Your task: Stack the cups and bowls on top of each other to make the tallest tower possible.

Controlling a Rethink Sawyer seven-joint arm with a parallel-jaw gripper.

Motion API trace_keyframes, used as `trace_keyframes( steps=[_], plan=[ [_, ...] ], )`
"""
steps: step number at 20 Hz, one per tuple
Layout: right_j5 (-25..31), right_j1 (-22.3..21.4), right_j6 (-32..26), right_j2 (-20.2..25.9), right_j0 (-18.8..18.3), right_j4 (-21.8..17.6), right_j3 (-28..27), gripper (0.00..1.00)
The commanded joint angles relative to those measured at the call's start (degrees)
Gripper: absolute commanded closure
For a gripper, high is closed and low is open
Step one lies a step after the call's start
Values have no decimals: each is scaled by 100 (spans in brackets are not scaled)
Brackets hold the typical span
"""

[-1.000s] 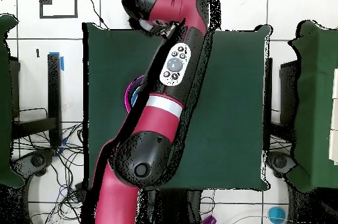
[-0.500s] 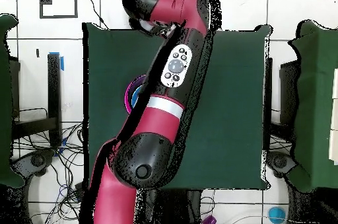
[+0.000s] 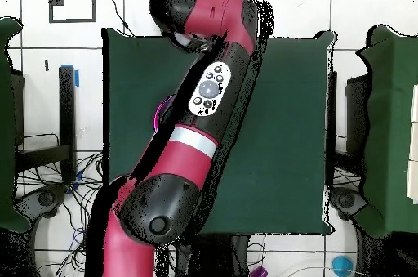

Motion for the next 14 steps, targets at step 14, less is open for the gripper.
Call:
trace_keyframes(
  steps=[14],
  plan=[
    [-1361, -512, -480, 1799, 295, -1016, 1610, 0]
  ],
)
